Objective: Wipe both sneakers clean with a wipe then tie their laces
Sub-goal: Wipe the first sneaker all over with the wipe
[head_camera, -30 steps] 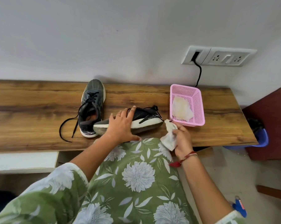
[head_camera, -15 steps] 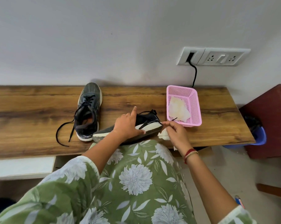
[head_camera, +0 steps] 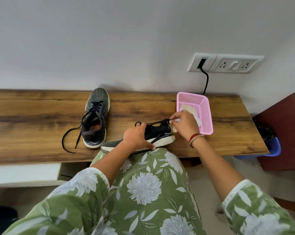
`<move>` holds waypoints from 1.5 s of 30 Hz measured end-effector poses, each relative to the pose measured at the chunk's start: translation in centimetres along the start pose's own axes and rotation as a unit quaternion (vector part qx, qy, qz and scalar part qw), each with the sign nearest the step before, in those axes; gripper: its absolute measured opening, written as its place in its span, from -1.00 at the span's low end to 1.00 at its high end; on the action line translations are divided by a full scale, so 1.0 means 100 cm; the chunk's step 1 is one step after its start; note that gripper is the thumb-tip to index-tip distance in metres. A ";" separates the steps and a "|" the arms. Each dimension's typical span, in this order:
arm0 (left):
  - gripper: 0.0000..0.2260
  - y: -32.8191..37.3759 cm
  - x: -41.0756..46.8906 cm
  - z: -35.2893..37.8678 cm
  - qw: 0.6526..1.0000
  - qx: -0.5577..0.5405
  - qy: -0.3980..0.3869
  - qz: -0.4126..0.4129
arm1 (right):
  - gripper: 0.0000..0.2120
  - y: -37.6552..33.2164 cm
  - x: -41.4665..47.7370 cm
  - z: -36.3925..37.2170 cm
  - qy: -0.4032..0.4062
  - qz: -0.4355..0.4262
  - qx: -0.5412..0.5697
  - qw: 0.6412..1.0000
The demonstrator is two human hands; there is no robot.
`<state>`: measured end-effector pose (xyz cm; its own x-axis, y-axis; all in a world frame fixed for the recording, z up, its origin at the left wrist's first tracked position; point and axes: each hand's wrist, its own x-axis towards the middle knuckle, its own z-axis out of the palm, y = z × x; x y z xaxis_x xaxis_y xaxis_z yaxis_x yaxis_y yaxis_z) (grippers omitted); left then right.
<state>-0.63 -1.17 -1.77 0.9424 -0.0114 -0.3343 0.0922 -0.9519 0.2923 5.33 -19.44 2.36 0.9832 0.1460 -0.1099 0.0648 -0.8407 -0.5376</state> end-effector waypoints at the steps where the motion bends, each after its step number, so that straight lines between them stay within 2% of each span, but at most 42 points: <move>1: -0.08 0.001 0.000 -0.001 1.000 0.002 -0.007 0.002 | -0.94 -0.005 0.008 -0.006 0.023 -0.009 0.004 1.000; 3: -0.12 0.004 -0.001 -0.003 1.000 0.002 -0.021 0.000 | -0.86 -0.018 0.025 -0.020 0.063 -0.032 0.024 0.997; 5: -0.14 0.004 -0.003 -0.003 1.000 -0.008 -0.026 -0.005 | -0.78 -0.031 0.034 -0.030 0.060 -0.005 0.175 0.983; 6: -0.12 0.003 -0.004 -0.002 1.000 -0.020 -0.020 -0.009 | -0.77 -0.034 0.035 -0.034 0.033 0.032 0.302 0.952; 7: -0.08 0.000 -0.005 -0.001 0.999 -0.038 -0.009 -0.012 | -0.81 -0.035 0.033 -0.037 0.001 0.072 0.427 0.902; 8: -0.02 -0.002 -0.007 0.001 0.998 -0.061 0.006 -0.008 | -0.86 -0.030 0.031 -0.037 -0.022 0.107 0.519 0.848; 9: 0.04 -0.004 -0.009 0.003 0.996 -0.085 0.025 0.004 | -0.89 -0.021 0.026 -0.034 -0.035 0.140 0.570 0.809; 11: 0.10 -0.007 -0.013 0.005 0.990 -0.117 0.067 0.049 | -0.84 -0.002 0.012 -0.025 -0.034 0.193 0.580 0.791; 14: -0.08 -0.008 -0.014 0.009 0.982 -0.113 0.105 0.106 | -0.71 0.022 -0.011 -0.004 0.049 0.237 0.520 0.819; 17: -0.33 -0.009 -0.013 0.017 0.984 -0.070 0.109 0.123 | -0.74 0.022 -0.026 0.010 0.133 0.216 0.380 0.890; 20: -0.38 -0.008 -0.011 0.019 0.986 -0.071 0.096 0.115 | -0.79 0.009 -0.036 0.026 0.138 0.123 0.247 0.951; 23: -0.35 -0.007 -0.011 0.018 0.989 -0.056 0.097 0.097 | -0.76 0.000 -0.044 0.045 0.109 0.040 0.127 0.985; 25: -0.34 -0.008 -0.011 0.019 0.989 -0.062 0.100 0.091 | -0.75 0.001 -0.045 0.052 0.115 0.030 0.085 0.989; 28: -0.32 -0.010 -0.010 0.018 0.986 -0.079 0.112 0.097 | -0.74 0.006 -0.045 0.055 0.120 0.044 0.082 0.988; 32: -0.30 -0.010 -0.009 0.018 0.984 -0.093 0.116 0.099 | -0.78 0.004 -0.052 0.064 0.140 0.014 0.045 0.989; 36: -0.32 -0.008 -0.013 0.017 0.982 -0.101 0.127 0.096 | -0.72 -0.001 -0.054 0.070 0.141 0.015 0.008 0.990; 39: -0.32 -0.008 -0.014 0.016 0.982 -0.101 0.130 0.094 | -0.69 -0.002 -0.056 0.069 0.142 0.000 0.019 0.990; 42: -0.32 -0.007 -0.015 0.016 0.981 -0.107 0.132 0.092 | -0.68 -0.002 -0.061 0.067 0.127 -0.041 0.026 0.991; 45: -0.31 -0.007 -0.015 0.016 0.981 -0.108 0.131 0.095 | -0.68 -0.004 -0.069 0.062 0.073 -0.156 0.001 0.985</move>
<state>-2.60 -1.01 -2.89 0.9968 -0.0763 -0.0220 -0.0538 -0.8531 0.5189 -2.54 -16.84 -1.83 0.9298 0.3203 0.1815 0.3669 -0.7658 -0.5282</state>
